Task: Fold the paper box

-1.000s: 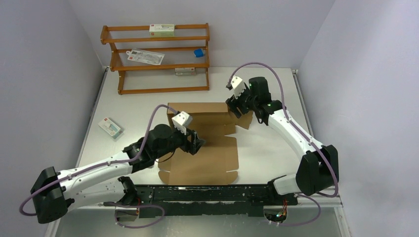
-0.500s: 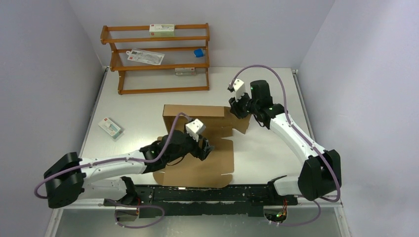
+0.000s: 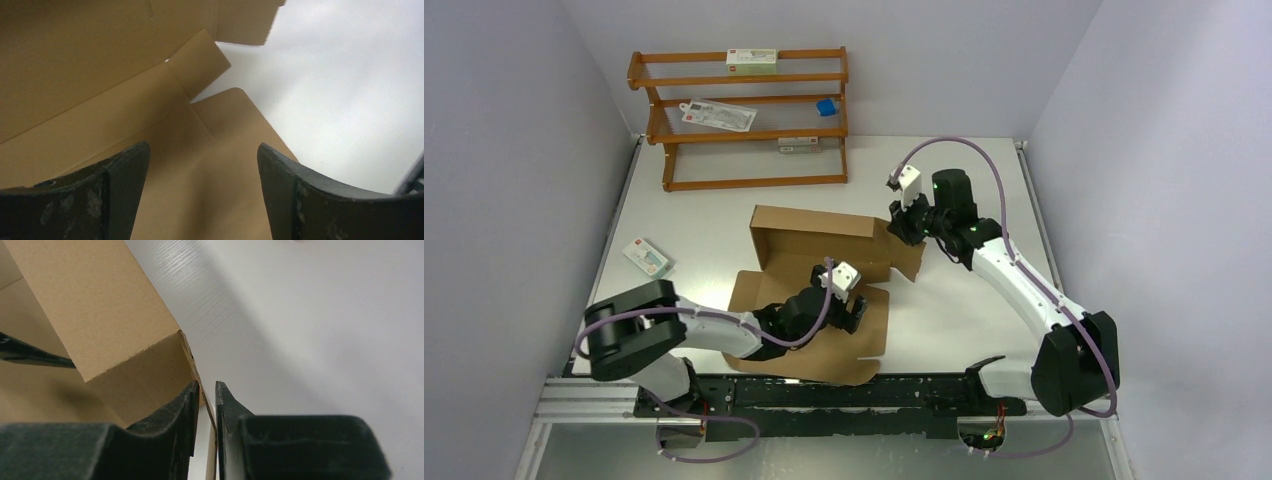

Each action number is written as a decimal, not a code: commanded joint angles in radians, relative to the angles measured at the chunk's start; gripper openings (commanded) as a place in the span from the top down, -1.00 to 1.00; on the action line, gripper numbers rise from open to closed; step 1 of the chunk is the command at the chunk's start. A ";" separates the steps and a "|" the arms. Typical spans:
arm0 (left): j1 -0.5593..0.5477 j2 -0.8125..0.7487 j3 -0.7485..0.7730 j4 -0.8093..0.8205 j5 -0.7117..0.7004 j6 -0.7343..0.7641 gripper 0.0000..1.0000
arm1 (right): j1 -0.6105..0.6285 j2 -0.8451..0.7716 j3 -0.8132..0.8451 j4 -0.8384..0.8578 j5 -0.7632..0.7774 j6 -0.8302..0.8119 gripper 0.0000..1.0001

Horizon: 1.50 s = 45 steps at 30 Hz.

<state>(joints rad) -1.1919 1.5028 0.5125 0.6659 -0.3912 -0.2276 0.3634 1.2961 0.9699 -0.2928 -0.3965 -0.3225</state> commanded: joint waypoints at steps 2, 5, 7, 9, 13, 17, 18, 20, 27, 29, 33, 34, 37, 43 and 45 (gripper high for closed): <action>-0.016 0.125 0.020 0.243 -0.166 0.019 -0.70 | 0.022 -0.037 -0.021 0.027 0.007 0.022 0.57; -0.017 0.195 0.023 0.344 -0.188 0.042 -0.73 | 0.030 -0.048 -0.032 0.037 0.010 0.020 0.57; -0.019 0.248 0.030 0.403 -0.196 0.055 -0.74 | 0.032 -0.050 -0.034 0.037 0.011 0.019 0.57; -0.018 0.290 0.040 0.445 -0.209 0.068 -0.75 | 0.036 -0.052 -0.036 0.039 0.014 0.021 0.57; -0.020 0.367 0.052 0.539 -0.226 0.093 -0.77 | 0.039 -0.050 -0.040 0.042 0.014 0.023 0.57; -0.021 0.432 0.069 0.604 -0.226 0.110 -0.79 | 0.047 -0.044 -0.034 0.035 0.023 0.032 0.56; -0.021 0.449 0.075 0.621 -0.224 0.118 -0.80 | 0.050 -0.043 -0.032 0.030 0.025 0.031 0.55; -0.022 0.483 0.089 0.639 -0.239 0.128 -0.81 | 0.051 -0.045 -0.027 0.022 0.028 0.030 0.49; -0.022 0.547 0.127 0.678 -0.268 0.161 -0.80 | 0.060 -0.064 -0.024 0.000 0.076 0.017 0.41; -0.021 0.560 0.145 0.675 -0.285 0.168 -0.78 | 0.061 -0.060 -0.021 -0.004 0.082 0.021 0.41; -0.022 0.589 0.171 0.664 -0.300 0.172 -0.77 | 0.069 -0.052 -0.013 -0.009 0.077 0.029 0.41; -0.022 0.594 0.170 0.678 -0.275 0.179 -0.77 | 0.070 -0.053 -0.014 -0.009 0.079 0.031 0.41; -0.022 0.609 0.166 0.699 -0.245 0.182 -0.77 | 0.073 -0.054 -0.018 -0.007 0.082 0.031 0.41; -0.016 0.630 0.208 0.629 -0.357 0.135 -0.79 | 0.078 -0.045 -0.017 -0.009 0.088 0.038 0.41; -0.005 0.623 0.200 0.624 -0.367 0.091 -0.76 | 0.080 -0.046 -0.017 -0.011 0.096 0.044 0.41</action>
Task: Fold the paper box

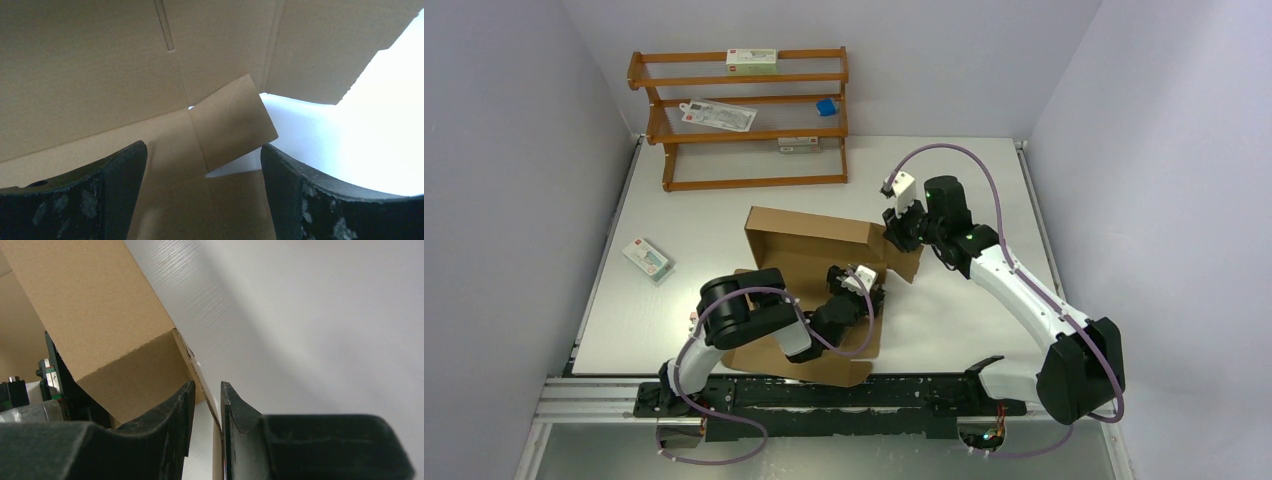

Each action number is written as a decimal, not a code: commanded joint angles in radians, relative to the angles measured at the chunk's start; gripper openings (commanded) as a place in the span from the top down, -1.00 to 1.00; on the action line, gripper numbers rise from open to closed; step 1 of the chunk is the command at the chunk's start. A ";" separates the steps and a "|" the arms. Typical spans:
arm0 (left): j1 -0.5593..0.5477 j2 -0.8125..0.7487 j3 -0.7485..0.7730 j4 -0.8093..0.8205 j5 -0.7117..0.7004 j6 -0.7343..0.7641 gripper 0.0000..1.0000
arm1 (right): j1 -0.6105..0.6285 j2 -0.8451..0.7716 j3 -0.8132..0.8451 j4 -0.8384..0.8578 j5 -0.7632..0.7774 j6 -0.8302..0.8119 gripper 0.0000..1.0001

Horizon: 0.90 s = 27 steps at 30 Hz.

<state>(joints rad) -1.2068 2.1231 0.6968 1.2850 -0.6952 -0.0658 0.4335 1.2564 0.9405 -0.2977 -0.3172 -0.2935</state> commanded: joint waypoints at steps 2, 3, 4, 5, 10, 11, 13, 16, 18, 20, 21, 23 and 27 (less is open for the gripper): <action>0.026 -0.006 -0.006 0.005 -0.063 -0.125 -0.71 | 0.010 -0.009 0.012 -0.007 0.024 0.017 0.41; 0.036 -0.013 -0.014 0.000 -0.053 -0.154 -0.68 | 0.010 -0.011 0.011 -0.007 0.027 0.017 0.41; 0.046 -0.020 -0.023 -0.006 -0.039 -0.187 -0.66 | 0.010 -0.013 0.009 -0.007 0.033 0.017 0.41; 0.059 -0.027 -0.028 -0.015 -0.027 -0.215 -0.63 | 0.010 -0.015 0.008 -0.006 0.036 0.018 0.41; 0.096 -0.048 -0.048 -0.037 0.033 -0.315 -0.47 | 0.015 -0.007 0.009 -0.007 0.057 0.021 0.41; 0.099 -0.048 -0.055 -0.030 0.040 -0.329 -0.43 | 0.016 -0.003 0.010 -0.007 0.061 0.022 0.41; 0.110 -0.046 -0.066 -0.018 0.053 -0.351 -0.39 | 0.021 0.004 0.010 -0.004 0.069 0.022 0.42; 0.123 -0.042 -0.078 -0.017 0.070 -0.393 -0.34 | 0.025 0.013 0.006 0.011 0.081 0.028 0.46; 0.137 -0.041 -0.088 -0.014 0.088 -0.426 -0.32 | 0.027 0.020 0.007 0.019 0.080 0.036 0.48; 0.149 -0.043 -0.098 -0.006 0.114 -0.457 -0.29 | 0.035 0.025 0.011 0.018 0.082 0.047 0.50; 0.153 -0.045 -0.103 -0.001 0.121 -0.468 -0.27 | 0.042 0.027 0.015 0.018 0.088 0.056 0.51; 0.156 -0.048 -0.108 0.003 0.127 -0.463 -0.20 | 0.062 0.029 0.026 0.012 0.096 0.079 0.54; 0.156 -0.041 -0.097 -0.018 0.134 -0.466 -0.15 | 0.105 0.022 0.032 0.022 0.110 0.125 0.54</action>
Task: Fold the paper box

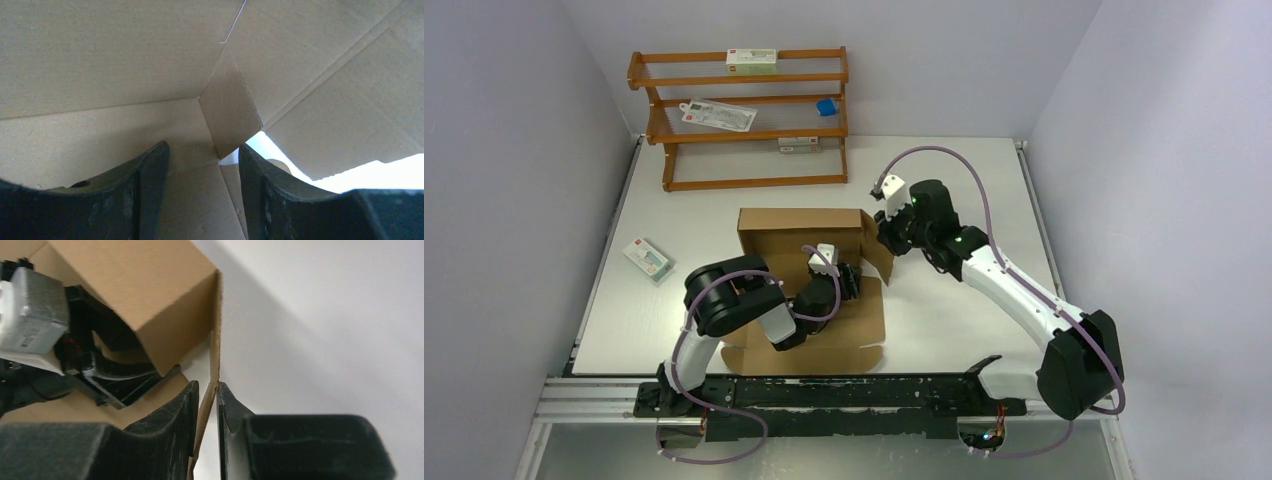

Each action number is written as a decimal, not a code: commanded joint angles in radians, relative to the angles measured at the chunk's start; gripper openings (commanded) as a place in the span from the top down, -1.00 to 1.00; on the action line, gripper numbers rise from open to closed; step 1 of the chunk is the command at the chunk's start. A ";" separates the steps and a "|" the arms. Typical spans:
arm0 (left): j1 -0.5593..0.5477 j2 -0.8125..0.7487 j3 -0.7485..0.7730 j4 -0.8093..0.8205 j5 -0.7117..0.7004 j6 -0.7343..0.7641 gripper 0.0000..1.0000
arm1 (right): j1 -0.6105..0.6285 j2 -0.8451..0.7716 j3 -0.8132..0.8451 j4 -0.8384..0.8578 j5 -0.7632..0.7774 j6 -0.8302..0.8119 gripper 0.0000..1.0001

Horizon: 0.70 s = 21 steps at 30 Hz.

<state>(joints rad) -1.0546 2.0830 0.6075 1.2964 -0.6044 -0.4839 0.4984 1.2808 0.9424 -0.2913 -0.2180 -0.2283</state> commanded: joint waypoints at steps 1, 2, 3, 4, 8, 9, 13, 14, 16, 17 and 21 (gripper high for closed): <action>0.004 0.002 -0.009 -0.024 0.046 -0.046 -0.15 | 0.046 -0.005 0.028 0.022 0.012 0.076 0.54; 0.004 0.004 -0.012 -0.017 0.051 -0.045 -0.15 | 0.051 -0.008 0.024 0.030 0.012 0.093 0.52; 0.004 0.005 -0.013 -0.010 0.054 -0.043 -0.14 | 0.055 -0.011 0.019 0.039 0.007 0.108 0.50; 0.004 0.006 -0.013 -0.007 0.057 -0.040 -0.15 | 0.056 -0.015 0.010 0.050 0.002 0.128 0.50; 0.004 0.008 -0.016 -0.004 0.071 -0.033 -0.15 | 0.057 -0.024 -0.045 0.142 -0.026 0.193 0.47; 0.003 0.008 -0.019 0.002 0.075 -0.030 -0.15 | 0.057 -0.024 -0.059 0.167 -0.036 0.213 0.46; 0.004 0.002 -0.030 0.016 0.084 -0.019 -0.17 | 0.057 -0.028 -0.105 0.268 -0.099 0.296 0.43; 0.004 0.002 -0.030 0.014 0.086 -0.018 -0.16 | 0.057 -0.030 -0.114 0.284 -0.118 0.311 0.41; 0.004 0.003 -0.031 0.022 0.094 -0.014 -0.17 | 0.057 -0.035 -0.135 0.337 -0.154 0.338 0.38; 0.004 0.004 -0.034 0.028 0.101 -0.011 -0.17 | 0.057 -0.038 -0.147 0.361 -0.167 0.349 0.36; 0.005 -0.005 -0.048 0.050 0.105 -0.004 -0.18 | 0.057 -0.060 -0.180 0.413 -0.187 0.392 0.24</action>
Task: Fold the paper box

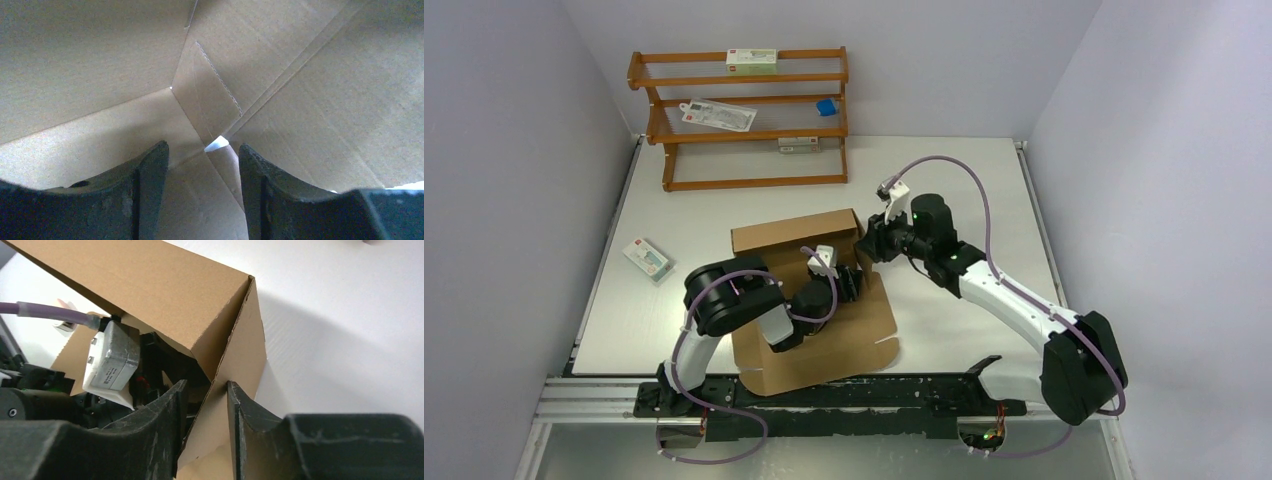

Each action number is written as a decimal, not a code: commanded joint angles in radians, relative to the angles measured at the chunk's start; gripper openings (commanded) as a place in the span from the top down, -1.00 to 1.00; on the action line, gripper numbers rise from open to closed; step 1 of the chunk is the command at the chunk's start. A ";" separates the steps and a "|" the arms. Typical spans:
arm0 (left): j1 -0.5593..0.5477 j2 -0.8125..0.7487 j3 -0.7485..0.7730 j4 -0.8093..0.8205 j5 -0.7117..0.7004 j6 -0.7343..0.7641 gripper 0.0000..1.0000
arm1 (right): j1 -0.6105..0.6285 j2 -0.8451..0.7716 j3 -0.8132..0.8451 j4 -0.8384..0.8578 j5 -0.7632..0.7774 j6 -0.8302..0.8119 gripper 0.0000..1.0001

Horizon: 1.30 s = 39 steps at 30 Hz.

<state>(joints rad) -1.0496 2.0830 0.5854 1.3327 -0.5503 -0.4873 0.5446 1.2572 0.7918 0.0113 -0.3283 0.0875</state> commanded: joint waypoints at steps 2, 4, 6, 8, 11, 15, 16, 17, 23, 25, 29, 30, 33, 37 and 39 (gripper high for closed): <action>0.000 -0.016 -0.032 0.016 0.048 0.001 -0.18 | 0.011 -0.050 -0.041 0.128 -0.089 0.086 0.16; 0.000 -0.026 -0.037 0.018 0.048 0.007 -0.19 | 0.011 -0.058 -0.058 0.150 -0.105 0.096 0.12; 0.000 -0.034 -0.044 0.024 0.047 0.009 -0.20 | 0.011 -0.061 -0.071 0.168 -0.122 0.108 0.09; 0.000 -0.042 -0.052 0.028 0.047 0.014 -0.21 | 0.011 -0.061 -0.085 0.192 -0.139 0.120 0.07; 0.000 -0.058 -0.067 0.036 0.041 0.021 -0.22 | 0.009 -0.066 -0.108 0.230 -0.154 0.133 0.03; 0.002 -0.087 -0.092 0.043 0.038 0.023 -0.23 | 0.010 -0.075 -0.126 0.252 -0.154 0.142 -0.02; 0.002 -0.096 -0.097 0.045 0.038 0.024 -0.24 | 0.009 -0.078 -0.126 0.250 -0.152 0.142 -0.05; 0.002 -0.105 -0.105 0.046 0.035 0.023 -0.24 | 0.010 -0.081 -0.128 0.250 -0.153 0.143 -0.06; 0.002 -0.182 -0.148 0.035 0.035 0.019 -0.28 | 0.009 -0.103 -0.140 0.262 -0.158 0.150 -0.12; 0.002 -0.229 -0.161 0.000 0.035 0.011 -0.30 | 0.009 -0.098 -0.142 0.261 -0.167 0.151 -0.13; 0.001 -0.321 -0.192 -0.101 0.026 -0.027 -0.32 | 0.009 -0.090 -0.144 0.260 -0.181 0.154 -0.16; 0.002 -0.343 -0.199 -0.129 0.022 -0.036 -0.32 | 0.009 -0.091 -0.146 0.261 -0.185 0.154 -0.16; 0.002 -0.405 -0.225 -0.227 -0.001 -0.068 -0.28 | 0.010 -0.093 -0.159 0.273 -0.194 0.155 -0.17; 0.002 -0.477 -0.254 -0.366 -0.035 -0.108 -0.21 | 0.009 -0.084 -0.175 0.306 -0.226 0.165 -0.17; 0.002 -0.495 -0.265 -0.415 -0.047 -0.121 -0.21 | 0.010 -0.077 -0.183 0.330 -0.252 0.180 -0.17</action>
<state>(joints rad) -1.0496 1.6295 0.3416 1.0691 -0.5541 -0.5537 0.5465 1.1740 0.6285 0.2733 -0.5205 0.2409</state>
